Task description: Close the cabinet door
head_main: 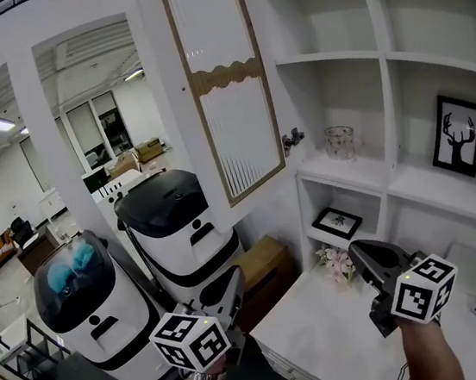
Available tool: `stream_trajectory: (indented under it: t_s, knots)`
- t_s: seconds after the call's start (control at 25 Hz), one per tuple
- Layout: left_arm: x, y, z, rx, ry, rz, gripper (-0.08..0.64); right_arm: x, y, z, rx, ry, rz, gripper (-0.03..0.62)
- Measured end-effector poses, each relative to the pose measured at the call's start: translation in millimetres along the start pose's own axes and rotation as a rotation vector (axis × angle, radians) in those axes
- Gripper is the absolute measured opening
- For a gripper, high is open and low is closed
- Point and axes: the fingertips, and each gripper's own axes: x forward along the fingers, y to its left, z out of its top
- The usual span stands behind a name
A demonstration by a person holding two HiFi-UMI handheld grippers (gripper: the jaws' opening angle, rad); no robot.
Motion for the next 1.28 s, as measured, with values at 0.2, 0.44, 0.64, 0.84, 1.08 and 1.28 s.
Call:
stream_trajectory:
  t_s: [0.2, 0.44, 0.64, 0.84, 1.08, 1.28]
  knots:
    - [13, 30, 2, -0.004, 0.007, 0.013, 0.006, 23, -5, -5, 0.013, 0.01, -0.008, 0.005]
    - [23, 60, 5, -0.004, 0.004, 0.019, 0.006, 48, -8, -10, 0.021, 0.012, -0.018, 0.005]
    - [33, 82, 5, -0.011, 0.005, 0.019, 0.009, 64, -11, -14, 0.027, 0.015, -0.033, 0.005]
    - [52, 96, 2, -0.011, 0.022, 0.009, 0.137, 73, -19, -19, 0.038, 0.007, -0.054, 0.004]
    - [75, 106, 1, -0.004, 0.03, -0.007, 0.166, 78, -37, -32, 0.065, 0.007, -0.089, 0.005]
    - [91, 112, 2, -0.012, 0.022, -0.033, 0.164, 82, -48, -32, 0.064, 0.001, -0.114, 0.005]
